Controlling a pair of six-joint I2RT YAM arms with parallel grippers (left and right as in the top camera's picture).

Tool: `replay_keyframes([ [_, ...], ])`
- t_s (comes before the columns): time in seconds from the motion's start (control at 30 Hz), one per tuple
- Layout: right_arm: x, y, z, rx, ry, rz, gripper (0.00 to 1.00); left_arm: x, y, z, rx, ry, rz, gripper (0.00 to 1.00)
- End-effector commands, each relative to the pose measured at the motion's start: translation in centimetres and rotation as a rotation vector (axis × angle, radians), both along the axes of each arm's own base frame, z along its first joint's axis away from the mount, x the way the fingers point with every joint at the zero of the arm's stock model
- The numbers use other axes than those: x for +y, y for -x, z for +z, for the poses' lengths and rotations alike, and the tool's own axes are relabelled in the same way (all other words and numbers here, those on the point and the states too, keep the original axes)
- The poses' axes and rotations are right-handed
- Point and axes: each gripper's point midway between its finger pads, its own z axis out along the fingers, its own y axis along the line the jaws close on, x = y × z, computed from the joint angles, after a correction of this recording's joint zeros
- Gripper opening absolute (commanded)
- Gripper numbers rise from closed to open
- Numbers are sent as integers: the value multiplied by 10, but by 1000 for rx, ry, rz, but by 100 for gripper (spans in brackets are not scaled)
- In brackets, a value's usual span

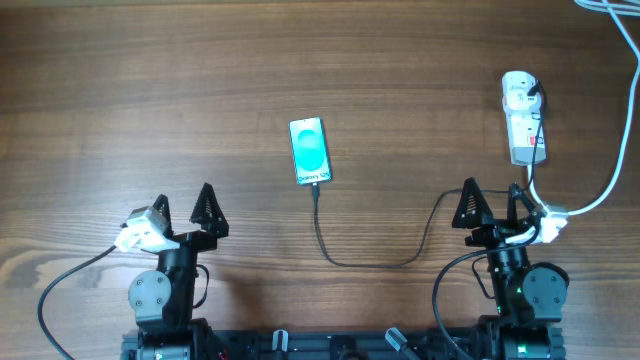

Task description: Plug charger to phone and switch on socket

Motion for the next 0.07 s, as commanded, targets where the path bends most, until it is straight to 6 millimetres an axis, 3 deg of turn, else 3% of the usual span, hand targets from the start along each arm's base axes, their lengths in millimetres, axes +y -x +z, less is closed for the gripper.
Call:
replay_keyframes([
  [0.0, -1, 1, 3, -14, -2, -10, 100, 5, 1, -2, 1, 8, 25, 100],
  [0.03, -1, 1, 3, -14, -2, -10, 100, 5, 1, -2, 1, 8, 25, 100],
])
